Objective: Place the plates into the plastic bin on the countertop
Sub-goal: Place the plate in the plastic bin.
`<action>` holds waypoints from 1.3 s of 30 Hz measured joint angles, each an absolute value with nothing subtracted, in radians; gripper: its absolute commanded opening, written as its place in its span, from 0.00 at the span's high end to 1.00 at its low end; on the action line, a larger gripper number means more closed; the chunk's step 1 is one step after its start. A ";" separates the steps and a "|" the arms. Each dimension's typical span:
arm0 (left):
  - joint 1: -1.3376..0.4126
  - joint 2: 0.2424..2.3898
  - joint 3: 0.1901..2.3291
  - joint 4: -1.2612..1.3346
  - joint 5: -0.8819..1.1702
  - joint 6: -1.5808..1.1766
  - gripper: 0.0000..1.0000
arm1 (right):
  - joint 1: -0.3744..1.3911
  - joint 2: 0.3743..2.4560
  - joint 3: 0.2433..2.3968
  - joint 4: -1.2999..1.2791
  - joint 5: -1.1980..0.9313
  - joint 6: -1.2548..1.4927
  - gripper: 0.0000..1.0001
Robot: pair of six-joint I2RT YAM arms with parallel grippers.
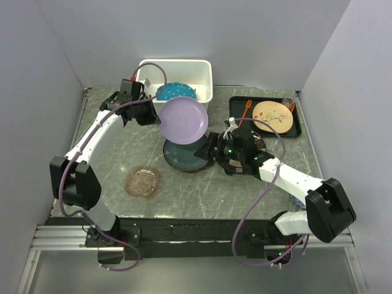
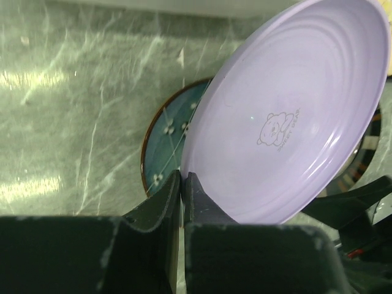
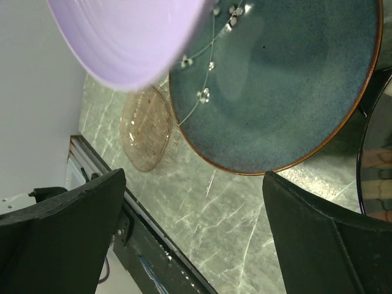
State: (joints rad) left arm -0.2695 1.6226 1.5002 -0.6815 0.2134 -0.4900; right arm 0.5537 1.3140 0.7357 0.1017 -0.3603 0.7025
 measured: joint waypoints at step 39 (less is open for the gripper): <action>-0.192 1.877 1.948 -0.753 0.216 -0.524 0.99 | 0.554 1.329 0.725 0.134 -0.387 0.705 0.00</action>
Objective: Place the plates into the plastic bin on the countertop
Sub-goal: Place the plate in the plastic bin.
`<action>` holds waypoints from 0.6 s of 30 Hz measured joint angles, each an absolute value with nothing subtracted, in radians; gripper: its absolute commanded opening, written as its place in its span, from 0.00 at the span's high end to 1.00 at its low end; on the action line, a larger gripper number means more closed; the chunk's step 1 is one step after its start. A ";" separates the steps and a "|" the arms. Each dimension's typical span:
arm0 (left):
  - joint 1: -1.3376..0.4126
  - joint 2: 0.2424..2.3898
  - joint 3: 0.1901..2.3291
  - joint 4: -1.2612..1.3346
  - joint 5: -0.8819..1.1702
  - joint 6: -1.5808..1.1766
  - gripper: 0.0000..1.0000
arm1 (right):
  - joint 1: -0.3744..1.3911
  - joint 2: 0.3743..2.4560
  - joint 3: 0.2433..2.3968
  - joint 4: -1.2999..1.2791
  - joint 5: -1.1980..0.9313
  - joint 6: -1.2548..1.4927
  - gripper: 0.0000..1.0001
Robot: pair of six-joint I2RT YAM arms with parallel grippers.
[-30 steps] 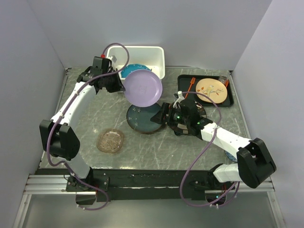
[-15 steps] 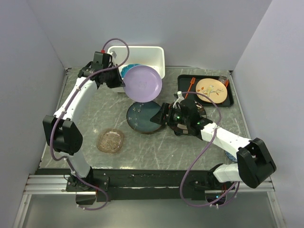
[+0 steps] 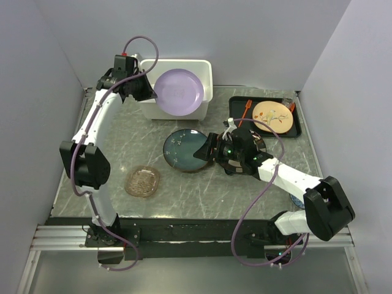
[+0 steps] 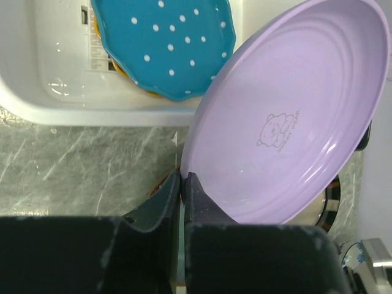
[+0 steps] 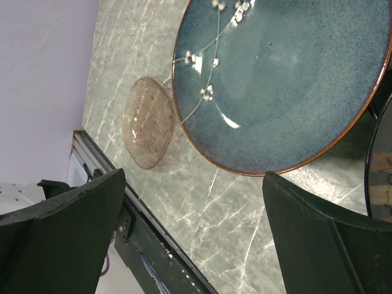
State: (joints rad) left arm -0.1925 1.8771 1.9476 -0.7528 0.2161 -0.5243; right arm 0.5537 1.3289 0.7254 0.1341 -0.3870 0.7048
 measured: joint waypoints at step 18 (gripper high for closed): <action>-0.136 2.014 2.119 -0.668 0.269 -0.645 0.99 | 0.554 1.329 0.712 0.144 -0.387 0.705 0.00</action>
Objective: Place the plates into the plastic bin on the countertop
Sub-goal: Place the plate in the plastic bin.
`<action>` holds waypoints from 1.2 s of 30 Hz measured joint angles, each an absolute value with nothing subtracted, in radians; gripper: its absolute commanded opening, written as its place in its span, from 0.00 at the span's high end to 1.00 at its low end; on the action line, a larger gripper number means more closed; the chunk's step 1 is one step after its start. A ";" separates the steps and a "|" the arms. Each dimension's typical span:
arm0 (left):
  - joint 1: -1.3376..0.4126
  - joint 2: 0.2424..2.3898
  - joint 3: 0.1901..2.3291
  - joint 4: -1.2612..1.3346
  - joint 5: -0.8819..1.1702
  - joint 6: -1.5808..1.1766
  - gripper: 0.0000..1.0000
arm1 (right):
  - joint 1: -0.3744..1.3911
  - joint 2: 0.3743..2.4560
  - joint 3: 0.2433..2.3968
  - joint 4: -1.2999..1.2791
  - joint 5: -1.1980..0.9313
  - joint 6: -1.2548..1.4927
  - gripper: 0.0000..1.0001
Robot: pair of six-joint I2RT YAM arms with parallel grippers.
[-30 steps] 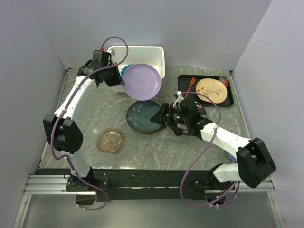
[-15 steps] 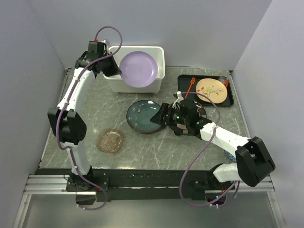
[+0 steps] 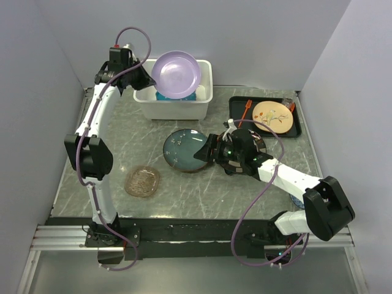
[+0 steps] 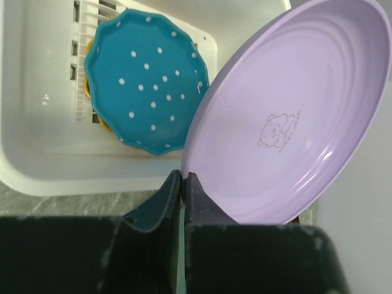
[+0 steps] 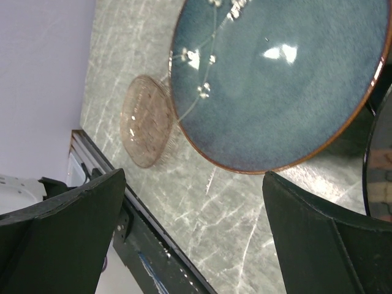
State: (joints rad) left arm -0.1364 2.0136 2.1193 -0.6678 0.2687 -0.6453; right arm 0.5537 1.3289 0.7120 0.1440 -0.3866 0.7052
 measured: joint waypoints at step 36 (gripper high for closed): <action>-0.113 2.171 2.131 -0.483 0.223 -0.771 0.99 | 0.554 1.318 0.647 0.165 -0.379 0.719 0.00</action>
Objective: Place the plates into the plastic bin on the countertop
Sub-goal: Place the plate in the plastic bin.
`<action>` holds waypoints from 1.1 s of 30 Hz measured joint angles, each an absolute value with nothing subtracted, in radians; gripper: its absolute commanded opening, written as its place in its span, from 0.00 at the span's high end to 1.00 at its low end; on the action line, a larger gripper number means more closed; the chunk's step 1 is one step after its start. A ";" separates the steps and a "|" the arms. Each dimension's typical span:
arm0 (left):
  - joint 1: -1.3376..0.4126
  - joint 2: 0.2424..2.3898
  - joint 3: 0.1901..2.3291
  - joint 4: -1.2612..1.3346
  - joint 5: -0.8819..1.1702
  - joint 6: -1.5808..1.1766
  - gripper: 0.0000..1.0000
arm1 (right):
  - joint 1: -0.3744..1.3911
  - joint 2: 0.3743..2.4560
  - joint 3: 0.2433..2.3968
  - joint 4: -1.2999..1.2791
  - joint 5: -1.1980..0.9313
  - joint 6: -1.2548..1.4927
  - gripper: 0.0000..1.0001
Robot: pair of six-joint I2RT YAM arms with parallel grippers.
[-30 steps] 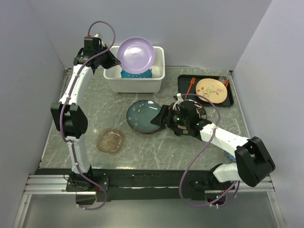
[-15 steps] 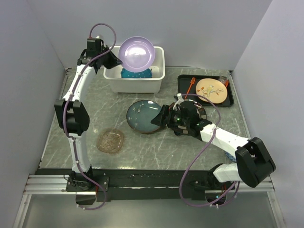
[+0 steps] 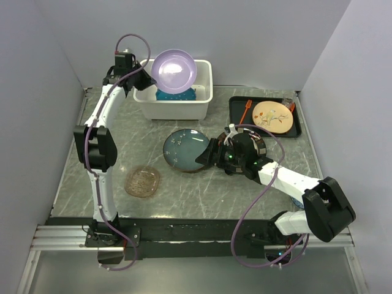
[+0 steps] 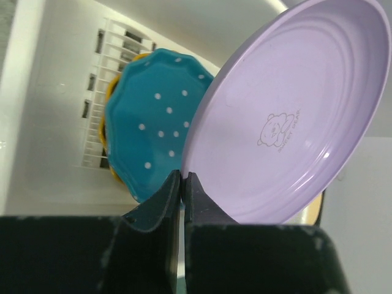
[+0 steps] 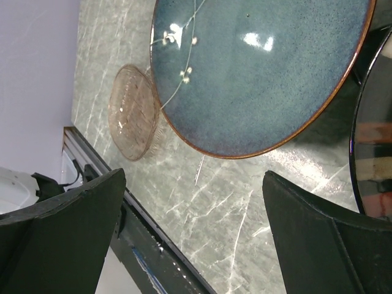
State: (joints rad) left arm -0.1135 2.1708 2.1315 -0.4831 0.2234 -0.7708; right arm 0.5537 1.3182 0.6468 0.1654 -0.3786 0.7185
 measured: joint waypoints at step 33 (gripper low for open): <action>-0.111 2.333 2.177 -0.483 0.175 -0.734 0.97 | 0.554 1.317 0.647 0.170 -0.386 0.727 0.00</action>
State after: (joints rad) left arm -0.1108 2.3333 2.1773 -0.4831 0.1753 -0.7338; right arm 0.5537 1.3167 0.6468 0.1703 -0.3859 0.7269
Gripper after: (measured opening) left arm 0.077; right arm 0.998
